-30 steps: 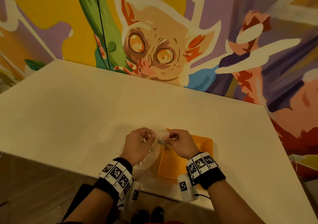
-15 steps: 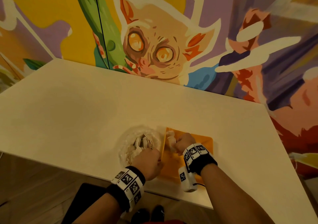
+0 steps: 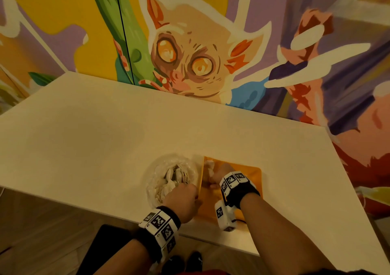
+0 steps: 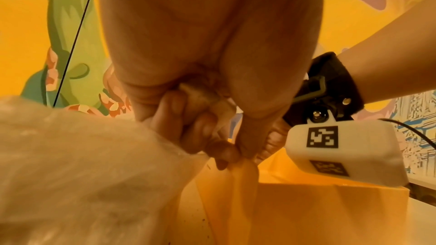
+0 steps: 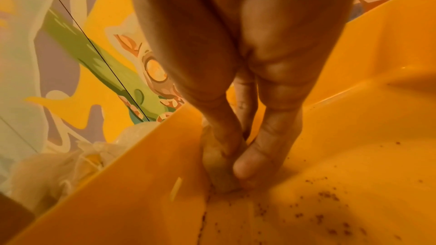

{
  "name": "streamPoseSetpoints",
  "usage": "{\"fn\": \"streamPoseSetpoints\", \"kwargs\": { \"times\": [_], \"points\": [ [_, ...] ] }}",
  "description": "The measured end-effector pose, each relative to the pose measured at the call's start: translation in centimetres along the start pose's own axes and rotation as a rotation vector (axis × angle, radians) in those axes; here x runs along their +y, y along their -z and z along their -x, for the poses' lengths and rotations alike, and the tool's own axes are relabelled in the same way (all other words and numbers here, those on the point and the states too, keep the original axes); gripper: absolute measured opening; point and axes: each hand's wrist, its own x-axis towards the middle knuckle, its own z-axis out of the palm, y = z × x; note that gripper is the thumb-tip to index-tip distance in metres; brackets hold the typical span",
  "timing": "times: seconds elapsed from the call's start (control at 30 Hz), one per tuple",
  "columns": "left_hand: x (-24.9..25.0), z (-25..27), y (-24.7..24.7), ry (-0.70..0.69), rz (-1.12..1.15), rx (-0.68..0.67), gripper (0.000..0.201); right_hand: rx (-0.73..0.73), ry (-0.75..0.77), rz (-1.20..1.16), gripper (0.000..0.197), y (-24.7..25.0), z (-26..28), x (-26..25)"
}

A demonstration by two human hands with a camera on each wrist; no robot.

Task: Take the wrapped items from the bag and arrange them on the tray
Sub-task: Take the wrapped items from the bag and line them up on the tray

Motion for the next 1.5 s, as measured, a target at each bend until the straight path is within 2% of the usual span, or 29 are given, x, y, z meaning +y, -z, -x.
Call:
{"fn": "streamPoseSetpoints", "kwargs": {
  "times": [0.17,0.23,0.4,0.5,0.67,0.77,0.87,0.93,1.37,1.5],
  "points": [
    [0.0,0.0,0.1,-0.003,0.001,0.002,0.029,0.022,0.116,0.120,0.028,0.2,0.4,-0.1],
    [0.1,0.1,0.2,-0.001,0.005,0.001,0.027,0.034,0.120,0.145,0.020,0.0,0.2,-0.2],
    [0.2,0.2,0.3,0.014,0.027,-0.010,0.026,0.093,0.048,0.127,0.045,-0.6,-0.8,0.3],
    [0.1,0.0,0.1,0.018,0.027,-0.011,0.028,0.073,0.010,0.097,0.038,-0.5,-0.9,0.4],
    [0.2,0.0,0.1,0.022,0.028,-0.012,0.024,0.020,0.001,0.114,0.013,-0.4,-0.9,0.2],
    [0.1,-0.1,0.0,0.022,0.036,-0.017,0.024,0.053,0.006,0.100,0.017,-0.8,-1.3,0.1],
    [0.0,-0.2,-0.2,0.010,0.036,-0.007,0.027,0.124,-0.012,0.107,0.035,-1.1,-1.8,0.2],
    [-0.1,-0.3,-0.3,0.009,0.046,-0.006,0.027,0.141,-0.027,0.115,0.039,-1.0,-1.8,0.0],
    [-0.1,-0.6,-0.4,0.033,0.059,-0.023,0.032,0.080,-0.090,0.016,0.028,-0.4,-1.8,0.1],
    [-0.1,-0.5,-0.4,0.028,0.078,-0.015,0.021,0.035,-0.099,-0.062,0.026,-0.3,-1.7,0.2]
  ]
}}
